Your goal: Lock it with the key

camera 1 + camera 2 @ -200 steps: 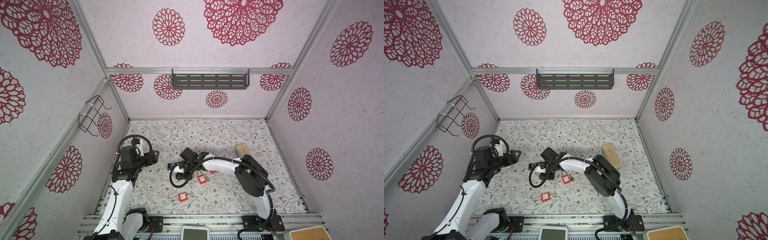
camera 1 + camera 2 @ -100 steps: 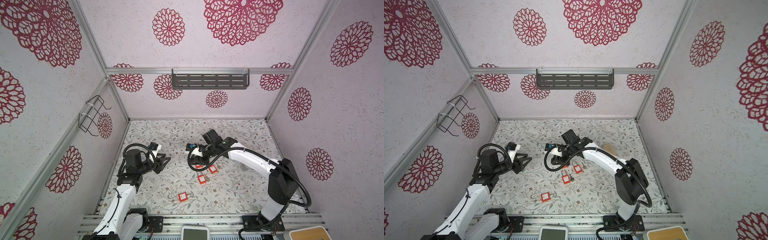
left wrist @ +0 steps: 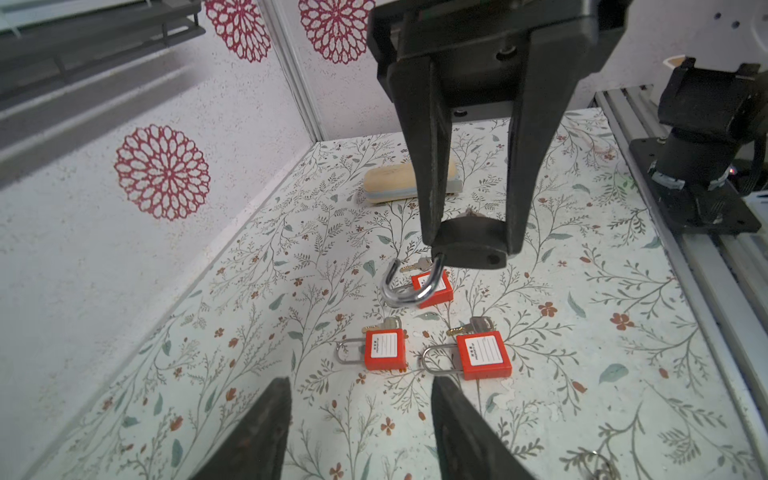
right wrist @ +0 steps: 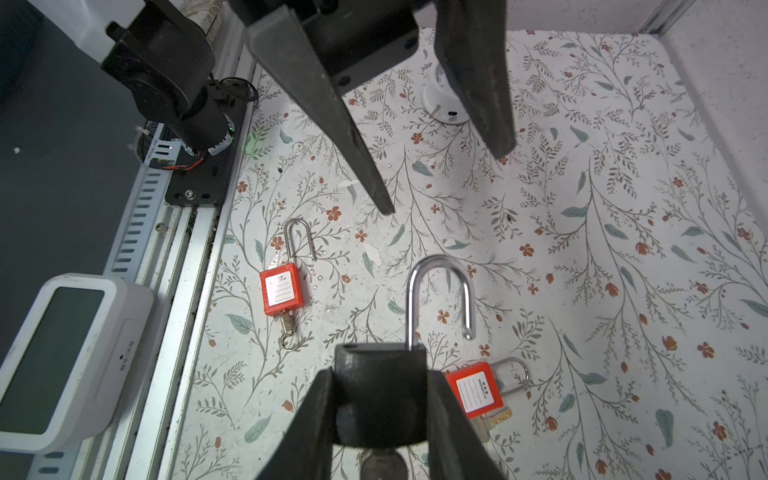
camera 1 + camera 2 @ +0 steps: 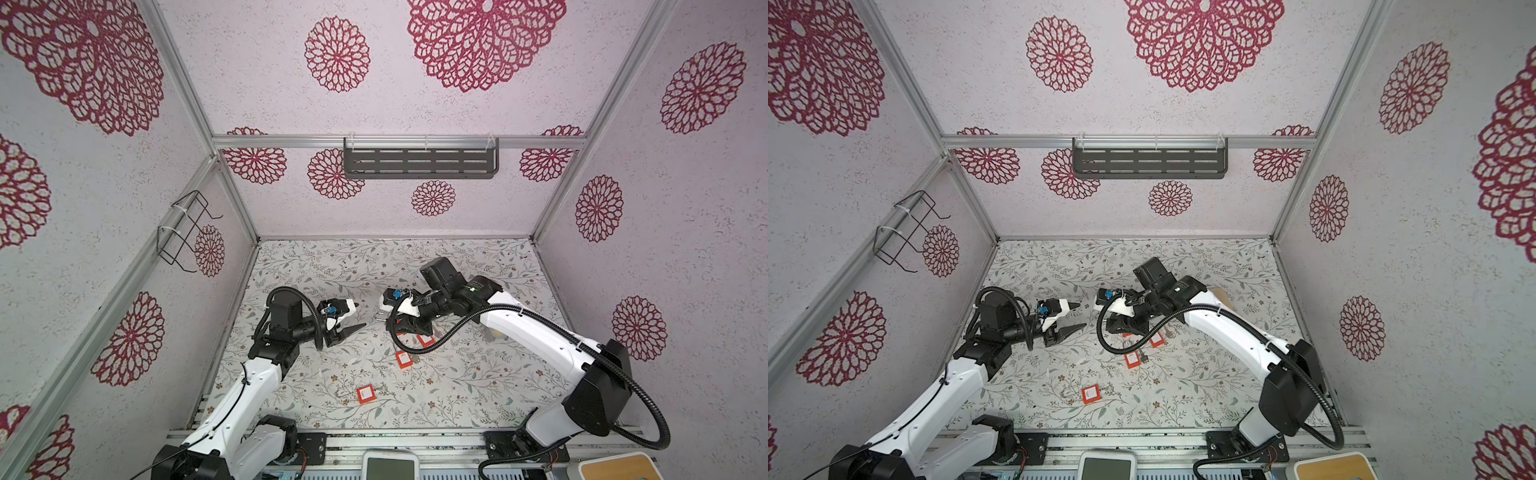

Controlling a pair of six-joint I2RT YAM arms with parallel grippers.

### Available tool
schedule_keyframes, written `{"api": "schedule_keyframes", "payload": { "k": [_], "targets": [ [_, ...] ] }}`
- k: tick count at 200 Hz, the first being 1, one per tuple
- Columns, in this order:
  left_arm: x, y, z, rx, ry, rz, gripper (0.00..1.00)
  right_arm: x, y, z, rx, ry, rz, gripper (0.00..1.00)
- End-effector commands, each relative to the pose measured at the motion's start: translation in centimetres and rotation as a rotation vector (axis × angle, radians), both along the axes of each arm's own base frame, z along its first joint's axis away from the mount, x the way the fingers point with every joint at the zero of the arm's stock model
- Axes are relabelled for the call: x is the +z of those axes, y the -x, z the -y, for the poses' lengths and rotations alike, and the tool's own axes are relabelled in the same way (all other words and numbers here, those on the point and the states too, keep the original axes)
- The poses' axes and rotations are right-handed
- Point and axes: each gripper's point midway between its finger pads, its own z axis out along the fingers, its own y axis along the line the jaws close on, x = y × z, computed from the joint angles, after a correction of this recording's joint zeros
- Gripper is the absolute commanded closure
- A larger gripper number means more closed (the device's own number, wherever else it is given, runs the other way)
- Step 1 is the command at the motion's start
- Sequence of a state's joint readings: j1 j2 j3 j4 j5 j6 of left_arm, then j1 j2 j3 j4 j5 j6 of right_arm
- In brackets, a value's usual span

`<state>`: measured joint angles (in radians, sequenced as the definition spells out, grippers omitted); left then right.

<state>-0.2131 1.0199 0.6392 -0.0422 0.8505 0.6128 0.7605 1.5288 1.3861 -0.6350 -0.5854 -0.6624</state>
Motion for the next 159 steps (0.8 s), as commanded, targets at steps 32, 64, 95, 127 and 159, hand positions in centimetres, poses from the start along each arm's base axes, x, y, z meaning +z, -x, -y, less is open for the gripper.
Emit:
{"api": "schedule_keyframes", "payload": {
  "k": [32, 64, 95, 127, 159],
  "targets": [
    [1.2, 0.7, 2.5, -0.130, -0.110, 0.165, 0.44, 1.4, 1.4, 0.3, 0.031, -0.040, -0.029, 0.74],
    [0.5, 1.0, 3.0, -0.170, -0.139, 0.138, 0.48, 1.8, 1.4, 0.1, 0.032, -0.058, -0.027, 0.74],
    [0.3, 0.9, 3.5, -0.176, -0.137, 0.136, 0.49, 1.8, 1.5, 0.1, 0.034, -0.059, -0.032, 0.74],
    [-0.3, 1.1, 4.0, -0.197, -0.141, 0.113, 0.53, 1.7, 1.5, 0.3, 0.027, -0.057, -0.026, 0.74],
    [-0.7, 1.7, 4.6, -0.218, -0.144, 0.090, 0.57, 1.9, 1.4, 0.3, 0.022, -0.069, -0.005, 0.74]
  ]
}}
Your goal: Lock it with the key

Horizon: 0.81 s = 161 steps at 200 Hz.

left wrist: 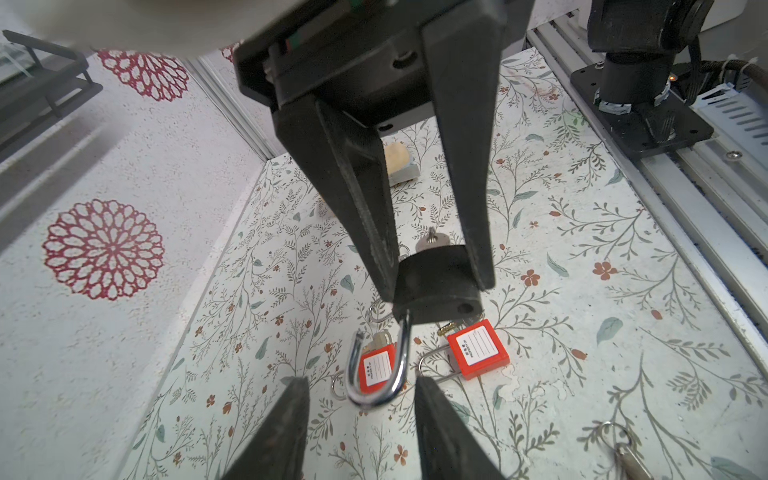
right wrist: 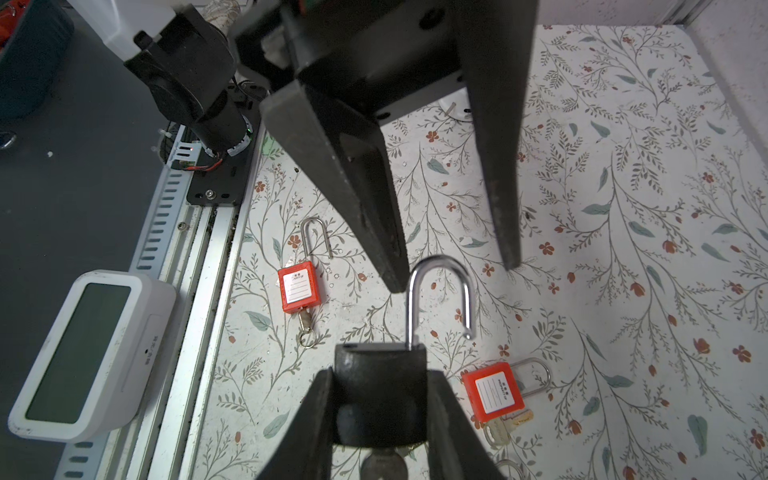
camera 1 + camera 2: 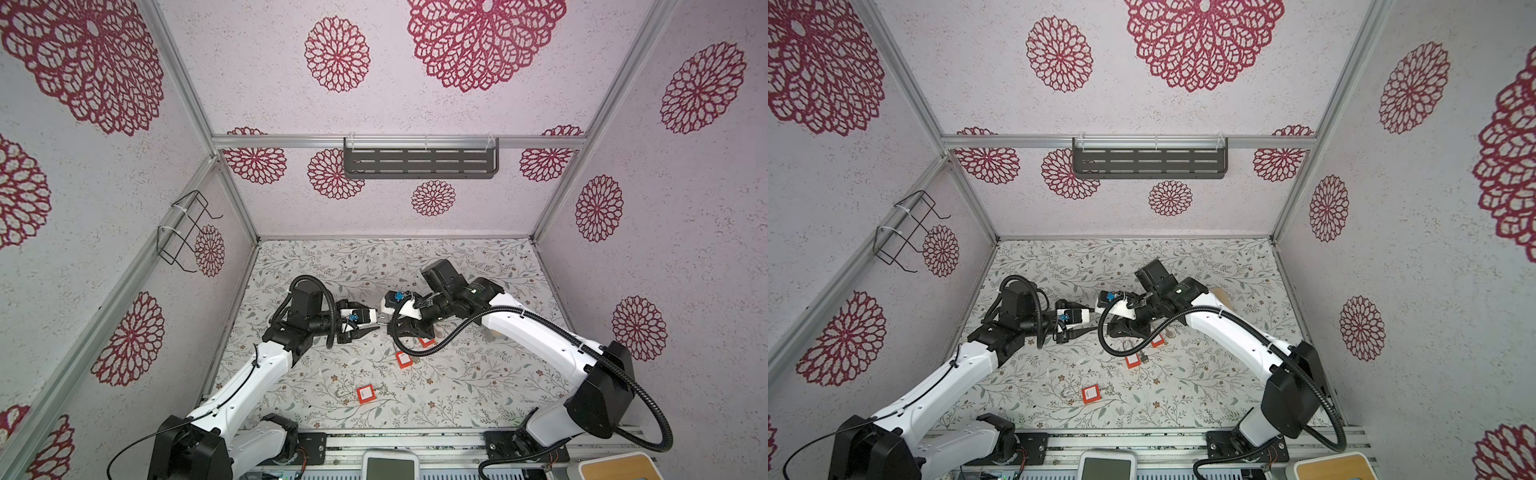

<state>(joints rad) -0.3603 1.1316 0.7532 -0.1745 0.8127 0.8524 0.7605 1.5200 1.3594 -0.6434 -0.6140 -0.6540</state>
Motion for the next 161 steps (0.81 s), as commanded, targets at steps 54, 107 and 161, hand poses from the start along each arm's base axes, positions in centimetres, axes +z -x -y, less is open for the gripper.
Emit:
{"api": "schedule_keyframes", "payload": {
  "k": [54, 107, 161],
  "targets": [
    [-0.2, 0.8, 1.1, -0.026, -0.015, -0.026, 0.64, 2.5, 0.5, 0.1, 0.004, -0.075, 0.044, 0.74],
    [-0.2, 1.1, 1.2, -0.018, 0.017, -0.062, 0.68, 2.8, 0.3, 0.4, -0.009, -0.081, 0.083, 0.74],
    [-0.4, 1.7, 1.4, -0.019, 0.035, -0.132, 0.72, 3.2, -0.1, 0.4, -0.021, -0.102, 0.127, 0.74]
  ]
}}
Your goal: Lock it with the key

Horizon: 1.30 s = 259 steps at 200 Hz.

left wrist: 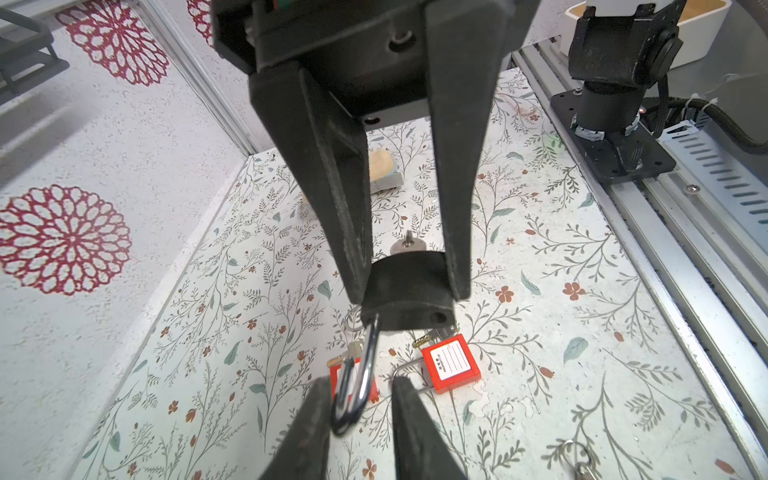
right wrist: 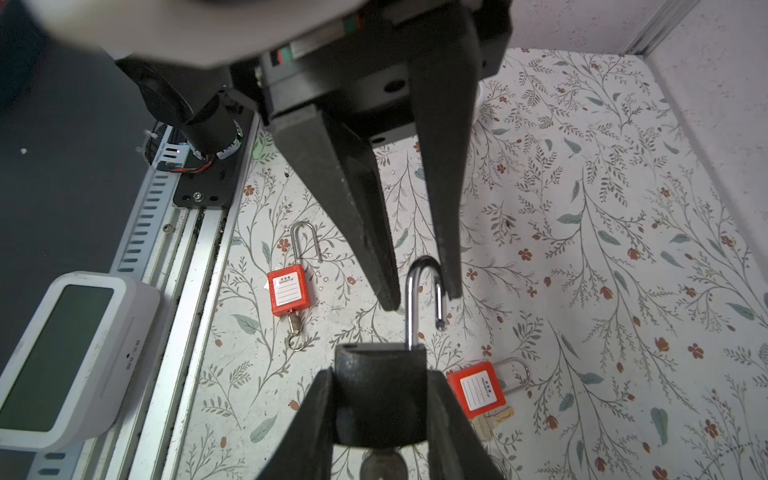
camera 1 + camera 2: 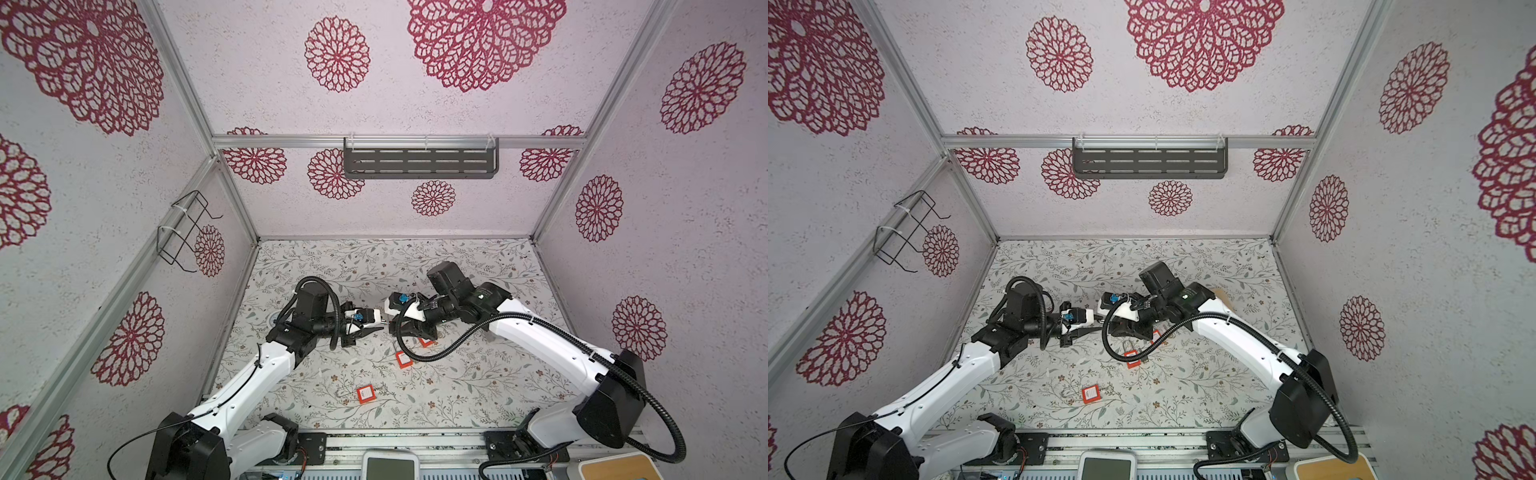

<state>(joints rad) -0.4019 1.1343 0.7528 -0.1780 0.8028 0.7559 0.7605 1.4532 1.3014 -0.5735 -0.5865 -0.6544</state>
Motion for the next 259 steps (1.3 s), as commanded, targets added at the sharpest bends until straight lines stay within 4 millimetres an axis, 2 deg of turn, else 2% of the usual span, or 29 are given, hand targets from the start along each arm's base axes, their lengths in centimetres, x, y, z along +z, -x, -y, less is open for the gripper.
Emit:
{"api": "schedule_keyframes", "payload": {
  "k": [1, 78, 125, 212, 259],
  "targets": [
    [-0.2, 0.8, 0.4, -0.021, 0.016, -0.042, 0.72, 2.3, -0.1, 0.0, -0.003, -0.063, 0.057, 0.74],
    [0.3, 0.8, 0.6, -0.008, 0.052, -0.103, 0.73, 1.9, -0.6, 0.1, -0.026, -0.061, 0.093, 0.74],
    [0.3, 0.7, 0.7, -0.010, 0.045, -0.117, 0.81, 2.6, -0.6, 0.2, -0.025, -0.086, 0.129, 0.75],
    [0.7, 0.3, 1.2, -0.015, 0.077, -0.154, 0.84, 2.4, -0.3, 0.3, -0.014, -0.093, 0.134, 0.78],
    [1.3, 0.6, 1.3, -0.031, 0.097, -0.165, 0.78, 1.9, -0.5, 0.4, -0.017, -0.076, 0.138, 0.78]
  ]
}}
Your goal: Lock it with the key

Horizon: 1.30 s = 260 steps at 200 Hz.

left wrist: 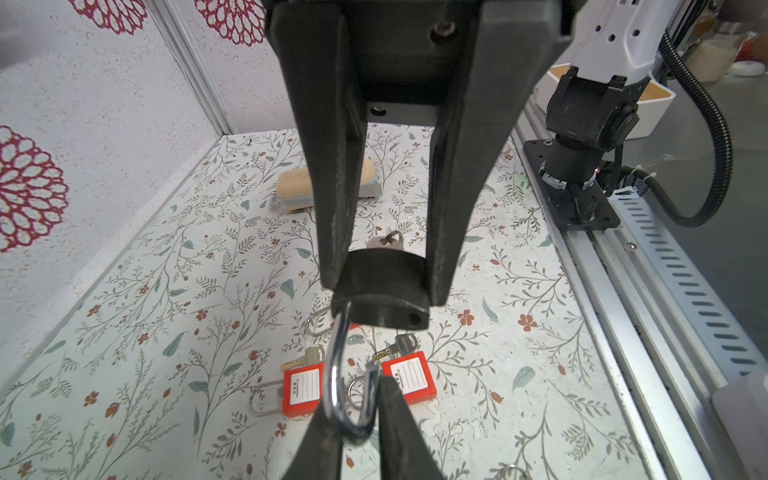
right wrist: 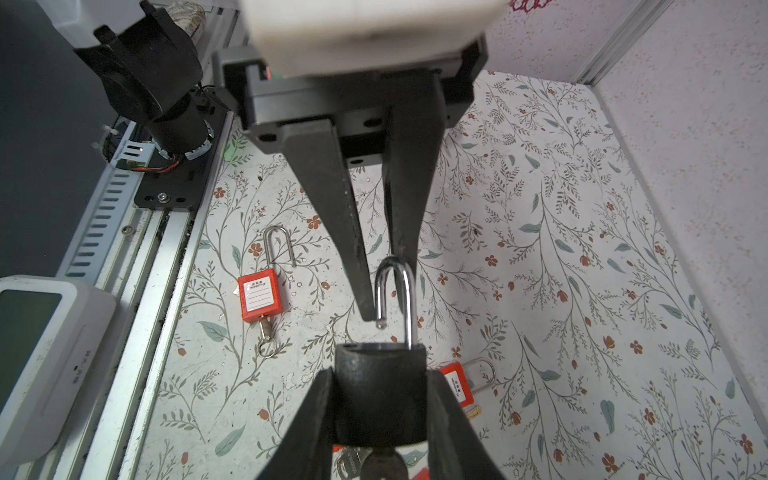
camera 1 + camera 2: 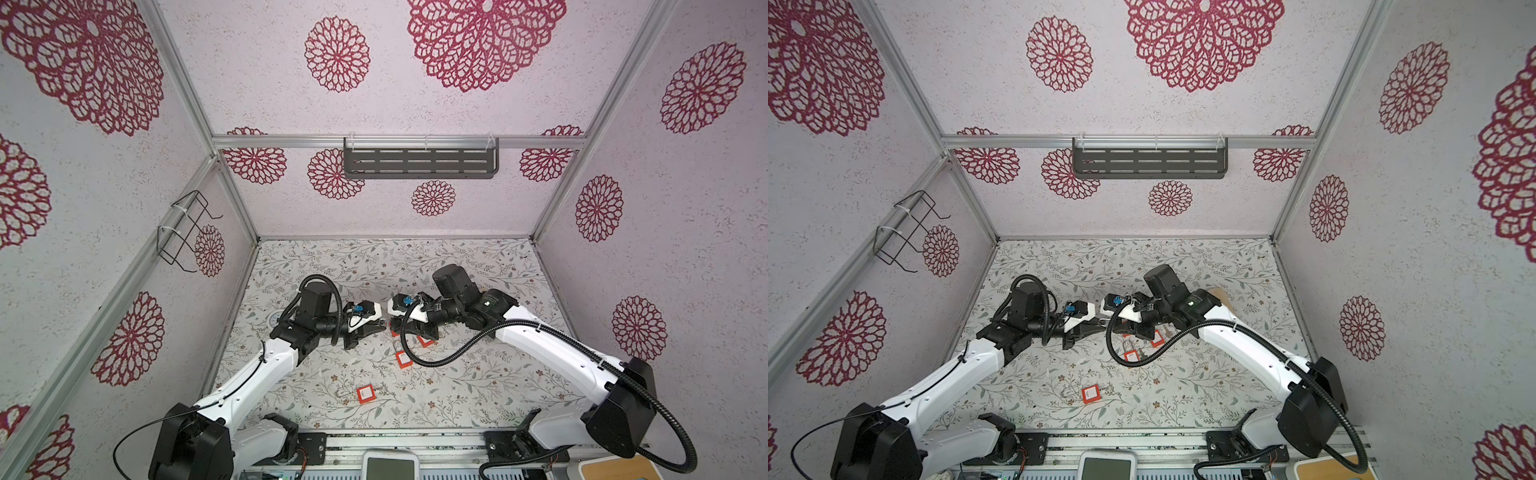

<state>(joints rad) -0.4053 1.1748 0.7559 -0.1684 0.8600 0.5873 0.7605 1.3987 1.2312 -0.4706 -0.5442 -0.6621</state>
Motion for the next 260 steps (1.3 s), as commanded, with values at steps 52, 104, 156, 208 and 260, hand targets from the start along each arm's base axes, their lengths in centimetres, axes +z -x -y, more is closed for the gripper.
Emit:
{"api": "schedule_keyframes", "payload": {
  "k": [52, 104, 156, 208, 260],
  "targets": [
    [1.9, 0.1, 0.8, -0.036, 0.047, 0.008, 0.78, 1.7, -0.1, 0.0, 0.009, -0.043, 0.061, 0.78],
    [1.8, -0.1, 1.0, -0.041, 0.045, -0.030, 0.82, 1.3, -0.1, 0.1, 0.007, -0.032, 0.064, 0.78],
    [1.6, 0.0, 1.2, -0.057, 0.047, -0.073, 0.94, 1.3, -0.4, 0.3, -0.005, -0.030, 0.090, 0.78],
    [1.8, 0.5, 1.4, -0.076, 0.064, -0.121, 1.00, 1.3, -0.7, 0.8, -0.033, -0.025, 0.123, 0.58],
    [2.2, 0.7, 1.4, -0.081, 0.072, -0.118, 1.00, 1.2, -0.3, 2.1, -0.058, -0.004, 0.158, 0.38]
  ]
}}
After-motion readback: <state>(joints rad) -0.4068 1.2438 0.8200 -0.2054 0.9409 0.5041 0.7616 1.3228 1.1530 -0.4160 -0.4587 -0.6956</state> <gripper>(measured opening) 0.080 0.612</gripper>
